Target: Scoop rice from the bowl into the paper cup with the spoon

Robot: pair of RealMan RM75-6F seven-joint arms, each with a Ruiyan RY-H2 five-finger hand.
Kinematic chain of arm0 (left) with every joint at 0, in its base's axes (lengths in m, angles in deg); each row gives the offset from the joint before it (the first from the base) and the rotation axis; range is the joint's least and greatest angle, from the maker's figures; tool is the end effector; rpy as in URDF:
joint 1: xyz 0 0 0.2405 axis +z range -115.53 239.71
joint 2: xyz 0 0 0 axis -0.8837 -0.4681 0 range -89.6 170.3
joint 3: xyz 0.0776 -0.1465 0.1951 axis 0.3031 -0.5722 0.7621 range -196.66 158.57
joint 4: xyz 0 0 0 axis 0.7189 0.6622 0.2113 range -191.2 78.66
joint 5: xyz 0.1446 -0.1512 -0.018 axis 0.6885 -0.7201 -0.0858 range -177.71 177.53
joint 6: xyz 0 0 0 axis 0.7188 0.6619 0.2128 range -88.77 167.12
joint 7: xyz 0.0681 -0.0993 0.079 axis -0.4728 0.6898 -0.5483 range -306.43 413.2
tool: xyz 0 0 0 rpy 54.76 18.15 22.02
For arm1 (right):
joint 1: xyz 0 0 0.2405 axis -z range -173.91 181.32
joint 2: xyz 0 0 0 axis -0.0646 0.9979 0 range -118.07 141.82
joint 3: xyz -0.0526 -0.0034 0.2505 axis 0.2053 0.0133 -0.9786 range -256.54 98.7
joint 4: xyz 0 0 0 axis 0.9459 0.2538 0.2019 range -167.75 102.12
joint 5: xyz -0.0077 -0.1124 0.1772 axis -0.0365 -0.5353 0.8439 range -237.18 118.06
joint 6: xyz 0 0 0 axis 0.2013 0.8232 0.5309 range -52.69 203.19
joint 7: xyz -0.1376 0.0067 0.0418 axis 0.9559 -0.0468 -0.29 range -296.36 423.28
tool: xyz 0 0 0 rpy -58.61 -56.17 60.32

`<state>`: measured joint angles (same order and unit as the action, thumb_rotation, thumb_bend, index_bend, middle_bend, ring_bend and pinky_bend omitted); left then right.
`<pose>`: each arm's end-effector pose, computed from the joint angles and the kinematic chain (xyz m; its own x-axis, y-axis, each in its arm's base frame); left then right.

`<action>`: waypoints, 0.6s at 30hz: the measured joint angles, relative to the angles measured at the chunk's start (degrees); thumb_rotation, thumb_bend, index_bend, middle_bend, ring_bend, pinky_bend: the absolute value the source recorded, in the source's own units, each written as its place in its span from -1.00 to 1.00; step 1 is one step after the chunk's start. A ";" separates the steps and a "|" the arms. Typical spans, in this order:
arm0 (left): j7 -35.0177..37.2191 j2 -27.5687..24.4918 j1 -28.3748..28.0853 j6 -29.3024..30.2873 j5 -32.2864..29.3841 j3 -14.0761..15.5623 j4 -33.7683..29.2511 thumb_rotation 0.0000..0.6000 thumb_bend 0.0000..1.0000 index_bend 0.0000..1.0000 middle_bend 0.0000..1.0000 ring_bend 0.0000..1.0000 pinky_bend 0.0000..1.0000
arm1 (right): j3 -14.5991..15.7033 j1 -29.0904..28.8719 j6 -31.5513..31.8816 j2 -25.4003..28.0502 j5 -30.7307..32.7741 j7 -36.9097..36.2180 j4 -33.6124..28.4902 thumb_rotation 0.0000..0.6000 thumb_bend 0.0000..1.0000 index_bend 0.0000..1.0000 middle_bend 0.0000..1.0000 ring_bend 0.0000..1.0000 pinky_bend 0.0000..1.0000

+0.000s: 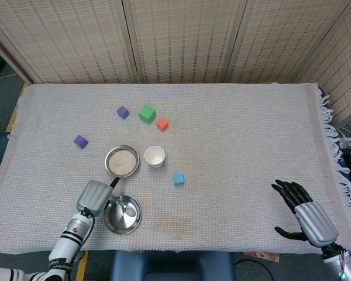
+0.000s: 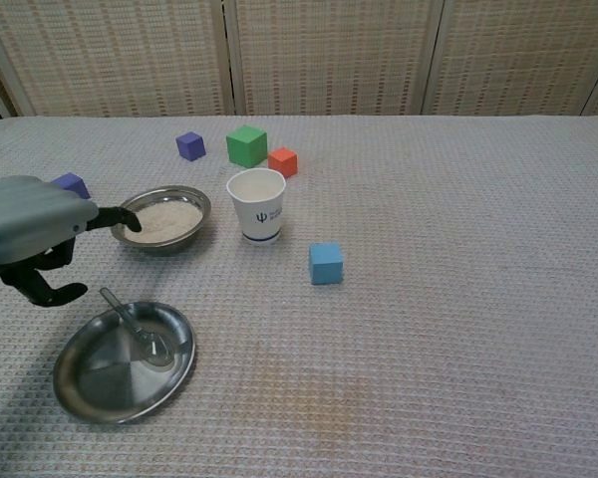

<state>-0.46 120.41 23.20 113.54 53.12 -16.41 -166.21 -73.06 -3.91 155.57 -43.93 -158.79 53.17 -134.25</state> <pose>-0.1648 0.2600 0.0205 0.7460 0.2250 0.6268 0.6632 -0.3362 -0.6687 -0.2708 -0.1536 0.1488 0.2591 -0.2529 0.9321 -0.9539 -0.2183 0.2059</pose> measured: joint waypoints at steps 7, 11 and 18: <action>22.18 -5.38 7.18 6.06 12.33 2.48 0.42 1.00 -0.25 -0.99 -0.77 -0.94 -0.66 | -0.14 0.49 0.01 -0.15 0.99 2.54 -0.25 1.00 -0.86 -1.00 -1.00 -1.00 -1.00; 43.81 -6.97 13.76 14.88 22.53 4.13 5.95 1.00 -0.25 -0.98 -0.80 -1.00 -0.70 | -0.76 1.18 0.52 -0.71 2.63 5.98 -0.63 1.00 -0.86 -1.00 -1.00 -1.00 -1.00; 74.25 -9.39 24.55 25.22 32.47 6.38 20.34 1.00 -0.25 -1.00 -0.82 -1.00 -0.73 | -1.17 1.70 -0.23 -1.82 4.18 10.24 -1.93 1.00 -0.86 -1.00 -1.00 -1.00 -1.00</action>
